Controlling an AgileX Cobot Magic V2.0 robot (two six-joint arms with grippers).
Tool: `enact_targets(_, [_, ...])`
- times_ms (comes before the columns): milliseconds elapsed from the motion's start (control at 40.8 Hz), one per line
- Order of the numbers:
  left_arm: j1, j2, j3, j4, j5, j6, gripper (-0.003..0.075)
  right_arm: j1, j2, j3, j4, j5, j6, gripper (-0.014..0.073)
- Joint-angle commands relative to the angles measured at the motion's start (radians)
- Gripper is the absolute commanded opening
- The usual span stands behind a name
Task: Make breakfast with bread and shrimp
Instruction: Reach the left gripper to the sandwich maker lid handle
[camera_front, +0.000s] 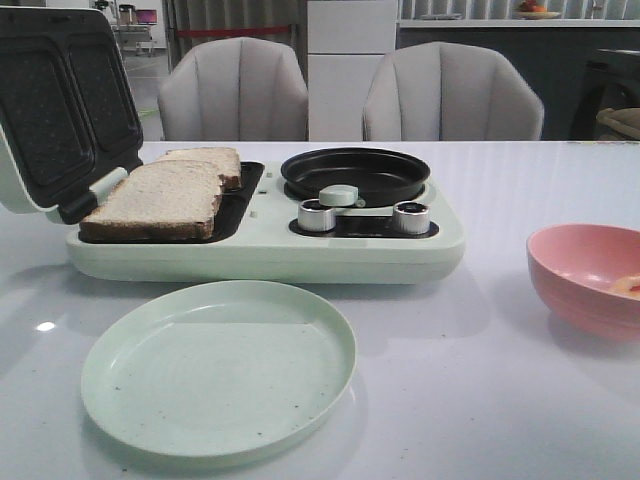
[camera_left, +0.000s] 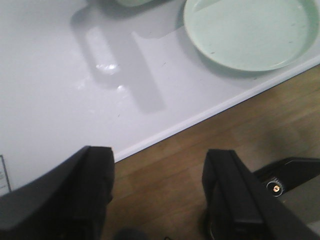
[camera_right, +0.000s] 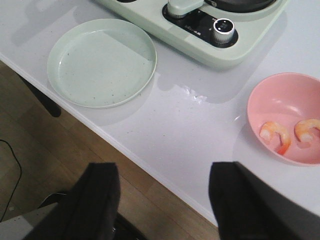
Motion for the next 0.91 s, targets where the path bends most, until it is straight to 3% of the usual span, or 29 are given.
enact_targets(0, [-0.009,0.102,-0.027,0.062,0.006,-0.058,0.0326,-0.001,-0.002,-0.027,-0.009,-0.065,0.001,0.0495])
enact_targets(221, [-0.007,0.284,-0.080,0.064,-0.050,-0.063,0.0092,-0.001,-0.002,-0.027,-0.009,-0.065,0.001,0.0495])
enact_targets(539, [0.010,0.507,-0.290,0.066,-0.089,0.008,0.0106,-0.001,-0.002,-0.027,-0.009,-0.065,0.001,0.0495])
enact_targets(662, [0.106,0.583,-0.389,0.001,-0.098,0.127,0.0106,-0.001,-0.002,-0.027,-0.009,-0.065,0.001,0.0495])
enact_targets(882, [0.468,0.705,-0.554,-0.297,-0.125,0.412,0.0106,-0.001,-0.002,-0.027,-0.009,-0.065,0.001,0.0495])
